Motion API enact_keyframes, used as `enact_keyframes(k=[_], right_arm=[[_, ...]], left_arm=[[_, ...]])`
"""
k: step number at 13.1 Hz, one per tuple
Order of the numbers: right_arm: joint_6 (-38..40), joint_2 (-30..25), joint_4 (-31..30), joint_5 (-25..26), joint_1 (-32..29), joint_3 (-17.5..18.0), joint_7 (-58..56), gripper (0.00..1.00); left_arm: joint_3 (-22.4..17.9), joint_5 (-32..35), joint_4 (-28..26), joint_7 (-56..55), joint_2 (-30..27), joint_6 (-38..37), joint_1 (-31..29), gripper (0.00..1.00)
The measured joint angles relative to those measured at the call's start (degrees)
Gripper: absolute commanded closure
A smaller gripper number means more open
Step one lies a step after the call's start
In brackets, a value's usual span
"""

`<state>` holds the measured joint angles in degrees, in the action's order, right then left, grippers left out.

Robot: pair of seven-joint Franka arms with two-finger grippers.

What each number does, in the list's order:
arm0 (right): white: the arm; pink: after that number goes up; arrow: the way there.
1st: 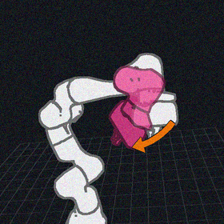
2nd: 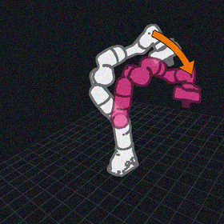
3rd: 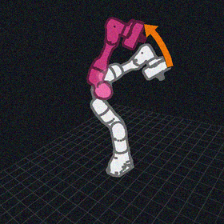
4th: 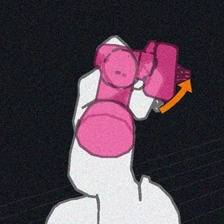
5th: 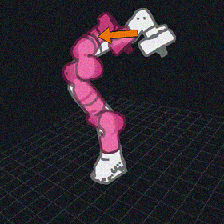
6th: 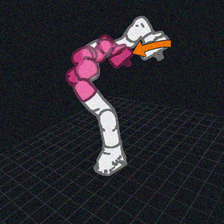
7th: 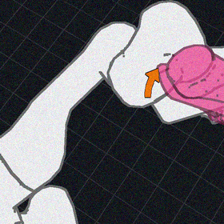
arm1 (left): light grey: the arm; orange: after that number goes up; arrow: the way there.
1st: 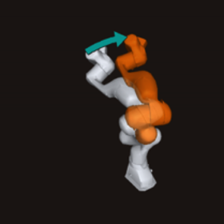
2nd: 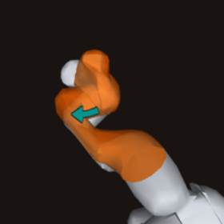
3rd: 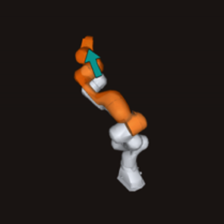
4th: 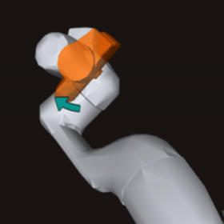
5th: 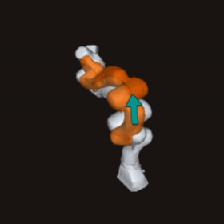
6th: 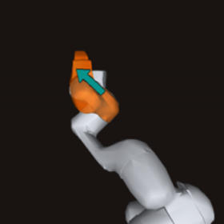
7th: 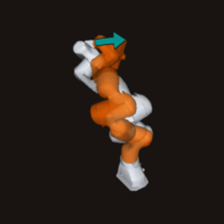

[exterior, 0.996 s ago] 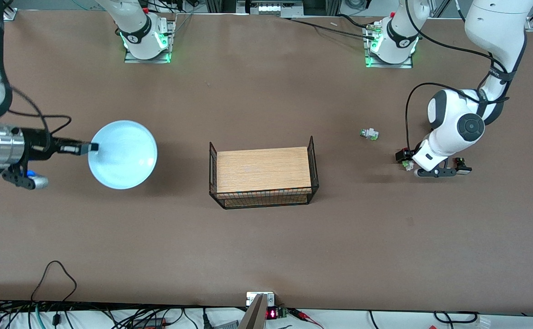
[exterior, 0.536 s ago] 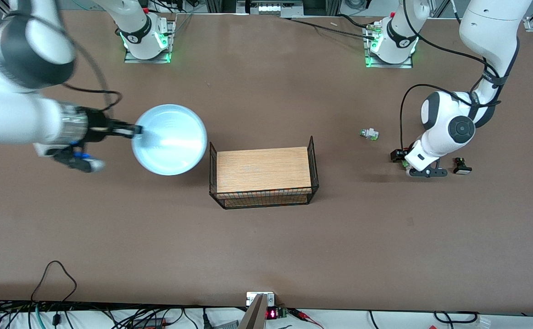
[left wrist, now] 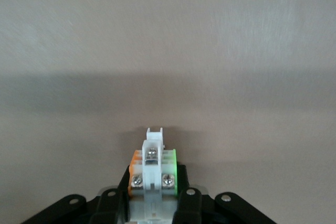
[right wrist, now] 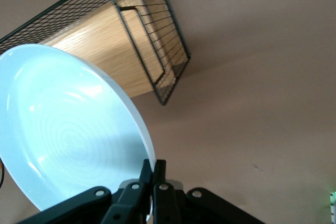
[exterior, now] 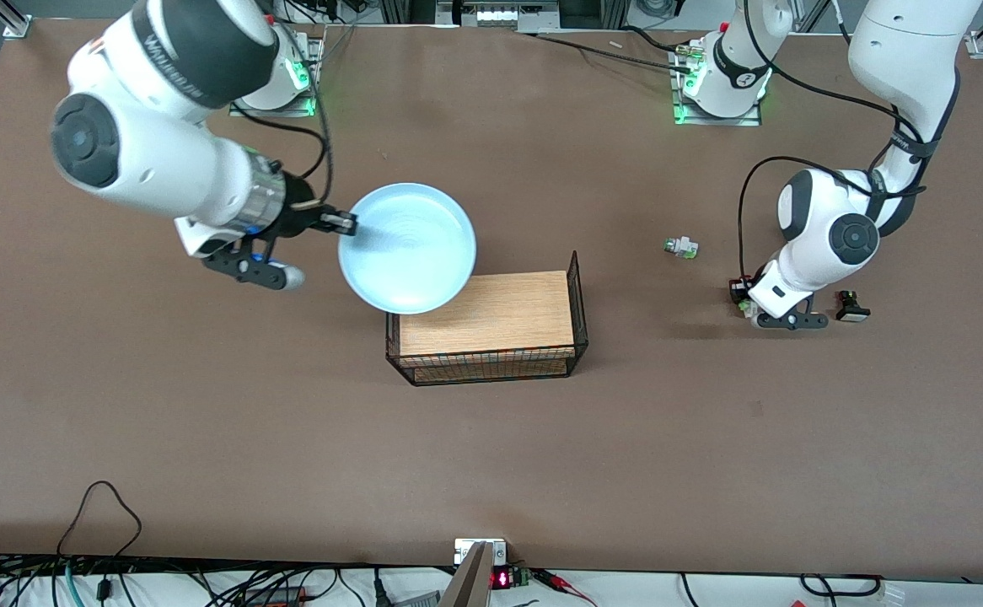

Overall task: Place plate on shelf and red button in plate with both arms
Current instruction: 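Carry the held plate with the right gripper over the wire basket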

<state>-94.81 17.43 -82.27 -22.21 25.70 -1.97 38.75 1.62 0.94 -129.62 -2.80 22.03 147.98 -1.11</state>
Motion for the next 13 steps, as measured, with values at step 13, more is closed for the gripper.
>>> enact_keyframes(k=[13], right_arm=[[-16.3, 6.2, -4.6, 0.2, 5.3, -0.1, -0.3, 1.00]], left_arm=[[0.0, 0.0, 35.3, -0.1, -11.6, -57.6, -1.0, 1.00]])
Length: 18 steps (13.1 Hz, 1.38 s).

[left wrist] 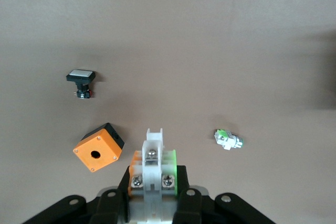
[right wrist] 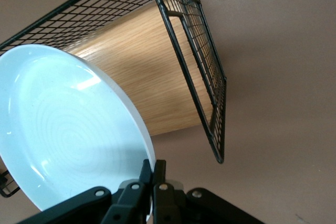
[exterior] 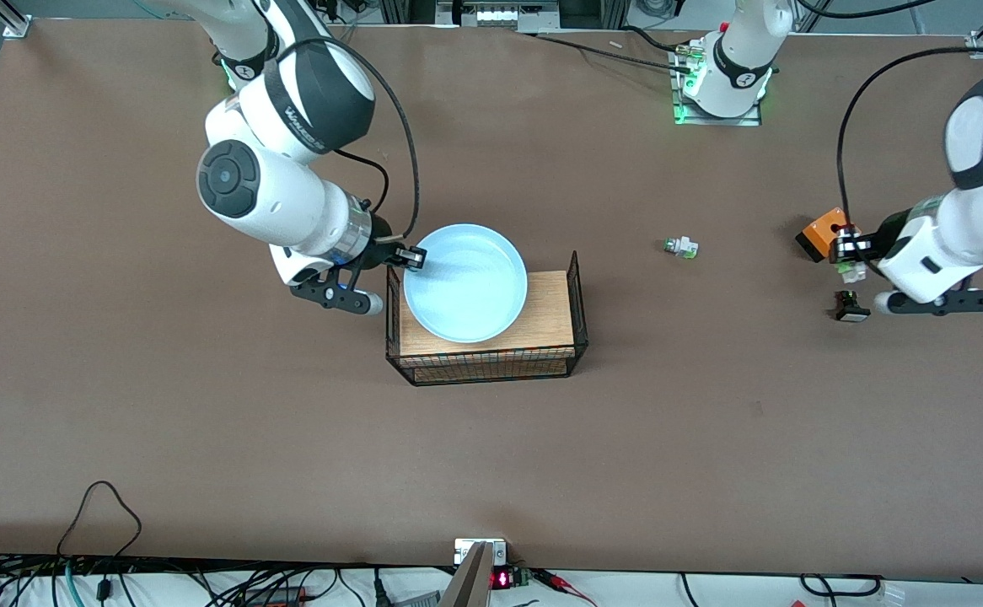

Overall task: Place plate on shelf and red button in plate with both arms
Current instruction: 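Carry the held plate with the right gripper over the wire basket, then lower the plate onto the wooden board and open the right gripper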

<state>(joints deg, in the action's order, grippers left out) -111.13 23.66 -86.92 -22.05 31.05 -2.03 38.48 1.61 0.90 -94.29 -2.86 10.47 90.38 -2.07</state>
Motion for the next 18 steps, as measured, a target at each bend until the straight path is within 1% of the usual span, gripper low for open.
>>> enact_keyframes(k=[3, 5, 7, 9, 18], right_arm=[[-2.5, 0.3, -1.8, 0.0, 0.2, 0.0, -0.5, 1.00], [-6.0, 0.9, -3.2, 0.1, 1.1, 0.0, -0.6, 1.00], [-10.2, 1.8, -4.8, 0.3, 2.5, 0.0, -0.6, 1.00], [-12.4, 2.8, -5.3, 0.3, 3.5, 0.0, -0.6, 1.00], [-16.2, 5.0, -5.4, 0.3, 4.9, -0.1, -0.6, 0.96]], left_arm=[[0.0, 0.0, 4.2, 0.1, 0.1, -1.7, 0.0, 1.00], [0.1, 0.2, 5.3, 0.1, 0.3, -1.9, 0.0, 1.00], [0.1, 0.3, 5.7, 0.1, 0.8, -1.9, 0.0, 1.00], [0.1, 0.3, 6.1, 0.1, 1.1, -1.9, 0.0, 1.00], [0.2, 0.3, 6.8, 0.1, 1.2, -1.9, 0.7, 1.00]])
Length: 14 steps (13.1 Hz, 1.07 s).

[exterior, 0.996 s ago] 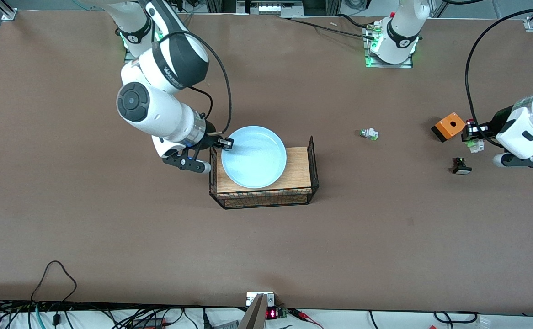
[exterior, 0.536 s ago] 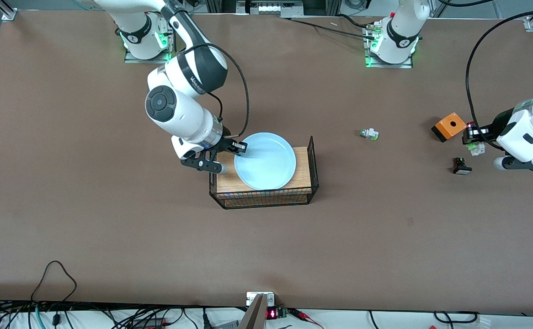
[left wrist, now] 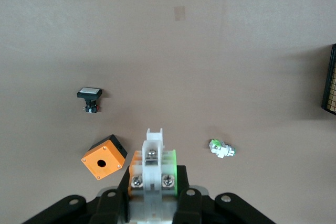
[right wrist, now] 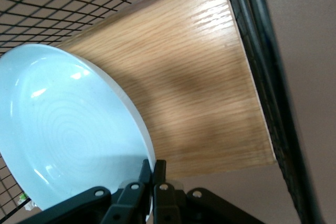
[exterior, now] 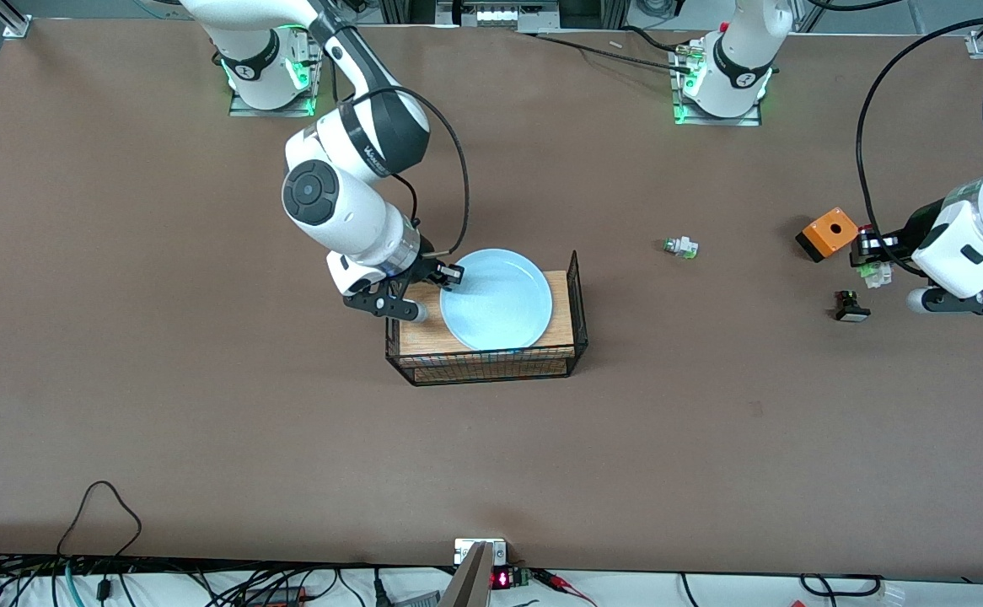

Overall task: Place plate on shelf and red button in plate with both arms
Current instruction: 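Lower the plate onto the wooden board and open the right gripper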

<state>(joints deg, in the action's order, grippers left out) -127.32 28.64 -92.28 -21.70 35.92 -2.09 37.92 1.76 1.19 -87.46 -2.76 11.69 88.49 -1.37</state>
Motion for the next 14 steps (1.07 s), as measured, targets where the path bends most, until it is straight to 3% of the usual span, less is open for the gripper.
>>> enact_keyframes(k=[4, 5, 8, 10, 13, 14], right_arm=[[-1.9, 1.2, 0.0, 0.0, 0.6, 0.0, 0.0, 0.91], [-2.6, 1.5, 0.0, 0.0, 0.9, 0.0, 0.0, 0.85], [-3.8, 2.0, 0.1, -0.1, 1.3, -0.1, 0.2, 0.54], [-4.3, 2.0, 0.1, -0.4, 1.3, -0.2, 0.2, 0.41], [-4.8, 2.1, 0.7, -0.4, 1.3, -0.4, 1.6, 0.34], [-4.9, 2.2, 1.4, -0.4, 1.3, -0.4, 2.7, 0.23]], left_arm=[[0.0, 0.0, 0.2, 0.0, 0.0, 0.0, 0.1, 1.00], [0.0, 0.0, 0.2, 0.0, 0.0, 0.0, 0.1, 1.00], [0.0, 0.0, 0.2, 0.0, 0.0, 0.0, 0.1, 1.00], [0.1, 0.0, 0.2, 0.0, 0.0, 0.0, 0.2, 1.00], [0.2, 0.0, 0.2, 0.0, 0.0, 0.0, 0.2, 1.00], [0.2, 0.0, 0.2, 0.0, 0.0, 0.0, 0.2, 1.00]])
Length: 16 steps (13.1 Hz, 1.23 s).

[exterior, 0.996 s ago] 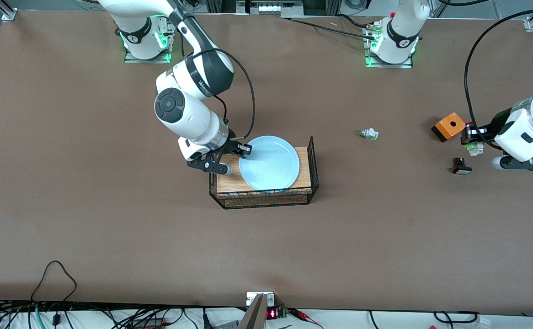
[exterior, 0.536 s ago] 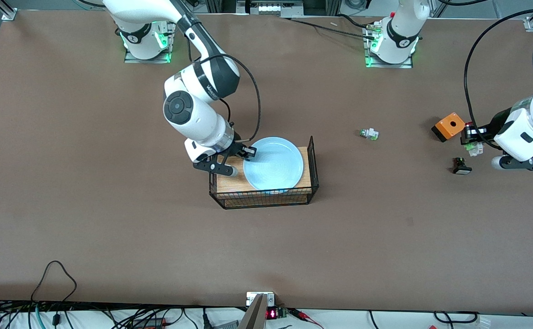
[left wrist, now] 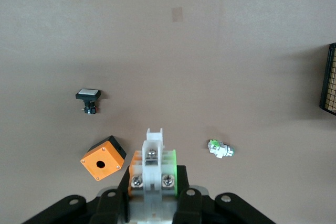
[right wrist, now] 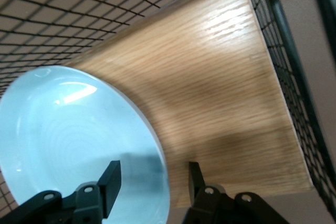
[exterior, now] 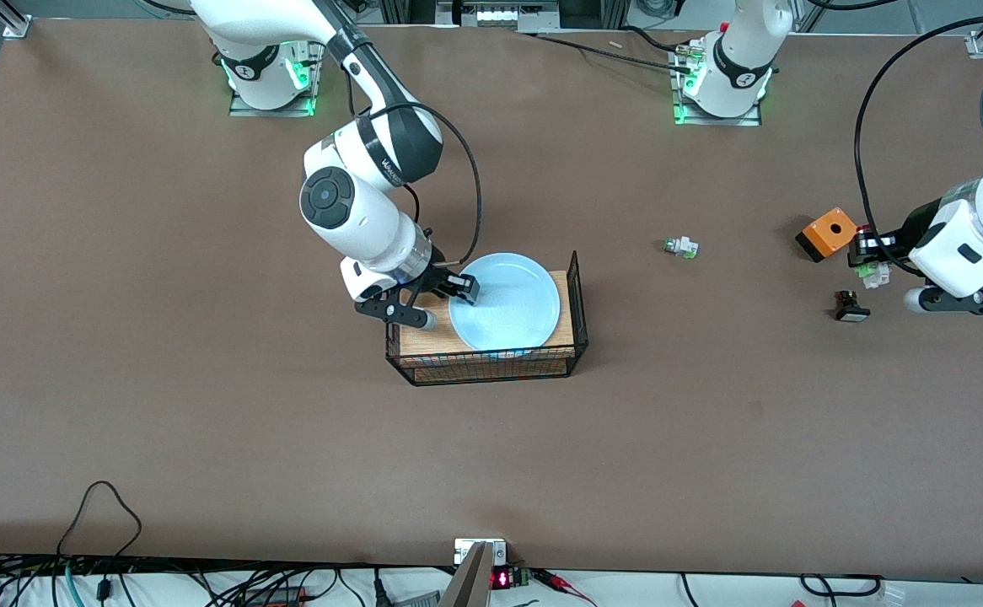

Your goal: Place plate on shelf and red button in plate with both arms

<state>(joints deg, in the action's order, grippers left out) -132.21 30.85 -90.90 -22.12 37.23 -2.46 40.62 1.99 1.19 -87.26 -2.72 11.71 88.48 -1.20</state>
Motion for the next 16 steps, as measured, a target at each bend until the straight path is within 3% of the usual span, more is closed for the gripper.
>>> enact_keyframes(k=[2, 7, 12, 16], right_arm=[[-0.6, 0.3, 2.0, 0.0, 0.2, 0.0, 1.4, 0.00], [-1.4, -0.1, 4.4, 0.2, 0.2, -0.3, 1.5, 0.00], [21.1, -6.7, 10.7, 2.9, -1.4, -6.2, 0.6, 0.00], [34.1, -7.9, 14.8, 7.1, -5.1, -11.6, -15.6, 0.00]], left_arm=[[0.0, 0.0, 0.0, 0.0, 0.0, 0.0, 0.0, 1.00], [0.0, 0.0, 0.0, 0.0, 0.0, 0.0, 0.0, 1.00], [0.1, 0.0, 0.0, 0.0, 0.0, -0.1, 0.0, 1.00], [0.1, 0.0, 0.0, 0.0, 0.0, -0.1, 0.0, 1.00]])
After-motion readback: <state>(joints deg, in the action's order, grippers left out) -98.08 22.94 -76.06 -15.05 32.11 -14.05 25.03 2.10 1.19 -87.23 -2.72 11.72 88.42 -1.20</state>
